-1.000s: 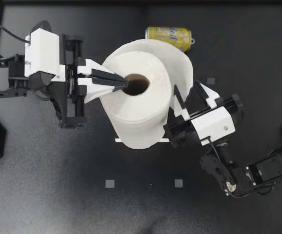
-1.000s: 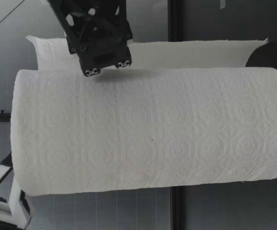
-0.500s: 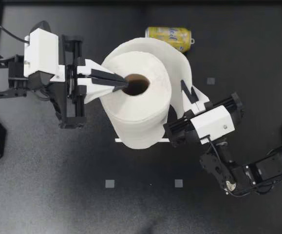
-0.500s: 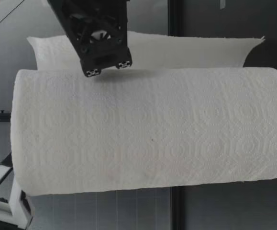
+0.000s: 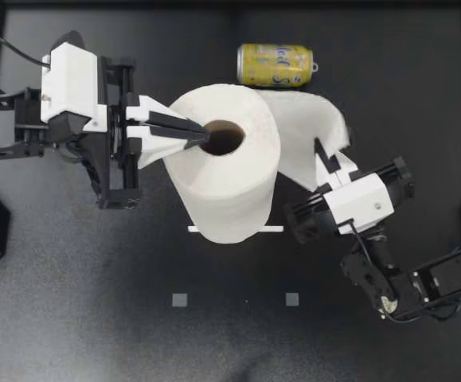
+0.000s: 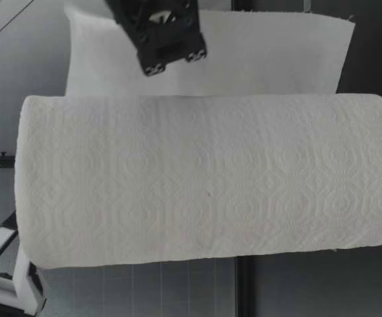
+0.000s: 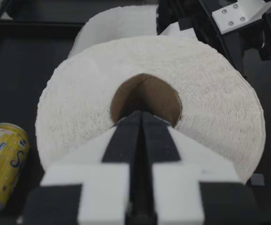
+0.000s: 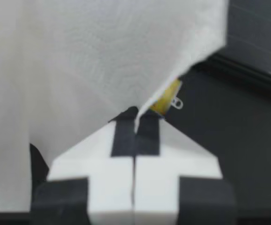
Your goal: Pick up a piece of paper towel and place it on the spilled liquid.
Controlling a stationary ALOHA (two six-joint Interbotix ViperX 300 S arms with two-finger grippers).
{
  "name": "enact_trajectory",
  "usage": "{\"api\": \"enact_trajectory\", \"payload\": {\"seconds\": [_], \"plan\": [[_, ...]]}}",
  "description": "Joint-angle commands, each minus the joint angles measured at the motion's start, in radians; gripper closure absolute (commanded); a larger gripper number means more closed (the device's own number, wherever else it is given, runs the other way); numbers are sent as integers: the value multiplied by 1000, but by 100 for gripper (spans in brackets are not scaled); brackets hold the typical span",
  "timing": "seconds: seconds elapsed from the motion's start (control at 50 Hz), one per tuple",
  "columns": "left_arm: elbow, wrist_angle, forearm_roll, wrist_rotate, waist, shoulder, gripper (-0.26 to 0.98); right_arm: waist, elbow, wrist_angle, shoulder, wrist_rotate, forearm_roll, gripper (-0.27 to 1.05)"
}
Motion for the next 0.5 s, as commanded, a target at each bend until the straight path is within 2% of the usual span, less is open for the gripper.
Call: {"api": "enact_trajectory", "payload": {"seconds": [0.0,0.48], "plan": [[15,49,-2,-12,9,28,66,9,3,9,-37,0,14,90],[29,63,-29,-31,28,84,66,48,121,32,-32,81,181,90]]}}
